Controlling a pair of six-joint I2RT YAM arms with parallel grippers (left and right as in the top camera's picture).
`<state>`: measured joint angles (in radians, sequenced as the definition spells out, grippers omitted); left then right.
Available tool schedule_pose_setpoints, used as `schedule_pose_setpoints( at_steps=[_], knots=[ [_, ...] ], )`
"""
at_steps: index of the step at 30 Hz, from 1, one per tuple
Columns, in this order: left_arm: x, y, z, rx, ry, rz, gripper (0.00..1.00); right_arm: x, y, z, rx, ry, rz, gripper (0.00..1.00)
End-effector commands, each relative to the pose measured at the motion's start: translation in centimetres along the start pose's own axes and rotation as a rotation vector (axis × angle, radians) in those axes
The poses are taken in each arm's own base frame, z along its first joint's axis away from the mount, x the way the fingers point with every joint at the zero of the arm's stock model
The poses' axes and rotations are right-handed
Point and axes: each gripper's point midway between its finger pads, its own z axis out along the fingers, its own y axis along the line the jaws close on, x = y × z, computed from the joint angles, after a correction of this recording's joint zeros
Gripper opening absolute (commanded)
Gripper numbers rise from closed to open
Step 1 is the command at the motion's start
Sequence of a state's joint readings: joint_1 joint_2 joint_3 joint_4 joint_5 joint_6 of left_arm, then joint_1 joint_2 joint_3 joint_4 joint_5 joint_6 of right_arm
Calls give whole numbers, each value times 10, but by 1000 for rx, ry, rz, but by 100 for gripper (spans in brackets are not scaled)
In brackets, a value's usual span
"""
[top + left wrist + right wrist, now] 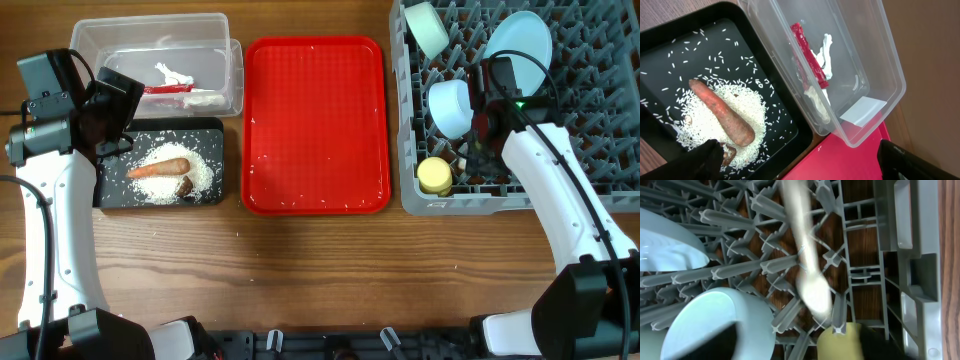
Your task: Sort waste into correct bins and load items into the dishwasher rack
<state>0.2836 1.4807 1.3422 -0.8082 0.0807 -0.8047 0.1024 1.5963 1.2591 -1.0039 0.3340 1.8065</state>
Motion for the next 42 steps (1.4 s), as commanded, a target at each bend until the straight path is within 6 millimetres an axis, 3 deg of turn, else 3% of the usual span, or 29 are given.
schedule_pose_setpoints(
  at_steps=[1,4,8,11,13,15,17,19,21,24,30,35,42],
  knots=[
    [-1,-4,-4,15,-1,22,100,-6,2,-1,-8,-11,13,92],
    [-1,-4,-4,15,-1,22,100,-15,7,-17,-55,-13,-28,95],
    [-1,-4,-4,15,-1,22,100,-34,18,-58,-180,-36,-168,100],
    [-1,-4,-4,15,-1,22,100,-56,33,-103,-337,-135,-439,100],
    [-1,-4,-4,15,-1,22,100,-66,42,-136,-443,-232,-712,100],
    [-1,-4,-4,15,-1,22,100,-54,40,-167,-579,-246,-1057,100],
    [-1,-4,-4,15,-1,22,100,-17,15,-195,-771,-129,-1420,100],
    [-1,-4,-4,15,-1,22,100,-1,-19,-209,-855,-24,-1564,100],
    [-1,-4,-4,15,-1,22,100,1,-44,-217,-877,37,-1583,100],
    [-1,-4,-4,15,-1,22,100,-4,-61,-224,-882,38,-1584,100],
    [-1,-4,-4,15,-1,22,100,-7,-66,-230,-902,21,-1578,100],
    [-1,-4,-4,15,-1,22,100,-19,-31,-242,-952,-148,-1524,100],
    [-1,-4,-4,15,-1,22,100,-17,23,-243,-1124,-416,-1466,100]
  ],
)
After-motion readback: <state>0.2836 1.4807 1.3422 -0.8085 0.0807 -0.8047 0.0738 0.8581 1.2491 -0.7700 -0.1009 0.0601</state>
